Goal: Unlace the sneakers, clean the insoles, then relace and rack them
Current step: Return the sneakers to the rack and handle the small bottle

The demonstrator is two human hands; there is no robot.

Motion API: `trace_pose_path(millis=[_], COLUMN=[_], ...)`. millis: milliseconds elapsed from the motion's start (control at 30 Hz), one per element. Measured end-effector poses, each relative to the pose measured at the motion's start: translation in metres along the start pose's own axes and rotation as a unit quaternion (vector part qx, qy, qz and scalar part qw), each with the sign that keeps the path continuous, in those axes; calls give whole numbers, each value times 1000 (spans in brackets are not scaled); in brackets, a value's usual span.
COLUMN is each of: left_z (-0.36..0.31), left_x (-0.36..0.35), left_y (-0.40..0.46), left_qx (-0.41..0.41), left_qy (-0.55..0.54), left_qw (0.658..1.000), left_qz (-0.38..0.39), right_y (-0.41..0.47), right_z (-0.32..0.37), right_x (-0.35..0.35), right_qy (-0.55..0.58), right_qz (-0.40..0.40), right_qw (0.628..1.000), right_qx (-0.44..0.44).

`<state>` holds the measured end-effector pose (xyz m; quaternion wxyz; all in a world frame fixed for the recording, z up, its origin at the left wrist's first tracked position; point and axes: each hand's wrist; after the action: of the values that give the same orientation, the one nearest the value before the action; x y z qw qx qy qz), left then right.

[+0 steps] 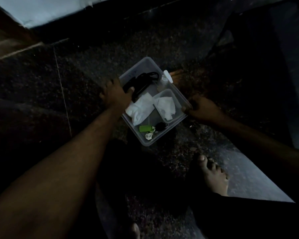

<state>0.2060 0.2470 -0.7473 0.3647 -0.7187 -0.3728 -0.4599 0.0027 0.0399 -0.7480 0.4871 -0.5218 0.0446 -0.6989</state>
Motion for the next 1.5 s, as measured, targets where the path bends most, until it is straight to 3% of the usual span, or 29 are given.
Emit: trace_pose_path(millis=[67,200,367,500,600,833,933,1100,1300,1500], left_z=[0,7,16,3,-1,-19,-32,-75,-146,-203], left_x=[1,1,0,1,2,25,45,88,136,181], left_y=[7,15,18,15,18,24,24,20,5,-14], left_qx=[-5,-17,-53,-55,-59,-122,-182,-169,-247,-301], left_qy=[4,-18,-50,-57,-69,-93,-99,-196,-260,-266], left_qw=[1000,999,996,997,996,985,973,958,923,906], left_qz=[0,24,48,14,-9,-76,-98,-123,-137,-133], right_y=[2,6,9,-6,-21,-26,-36,-83,-150,-207], right_z=[-2,-6,-18,-19,-10,-11,-12,-15,-20,-17], right_x=[-1,8,18,9,-1,25,44,83,144,186], right_qy=[61,91,212,267,285,193,213,271,324,382], right_qz=[9,-49,-97,-18,20,-125,-165,-212,-282,-269], right_qw=[998,994,968,955,954,971,960,937,900,879], right_qx=[-20,-18,-97,-127,-87,-70,-78,-62,-73,-93])
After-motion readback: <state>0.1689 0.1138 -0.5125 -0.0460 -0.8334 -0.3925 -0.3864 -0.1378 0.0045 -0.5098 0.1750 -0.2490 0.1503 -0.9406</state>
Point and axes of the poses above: each hand's wrist, its own y-axis towards the middle knuckle, its own x-axis out of the back of the hand, z = x × y, and after that the axes turned 12 degrees about -x, right-handed
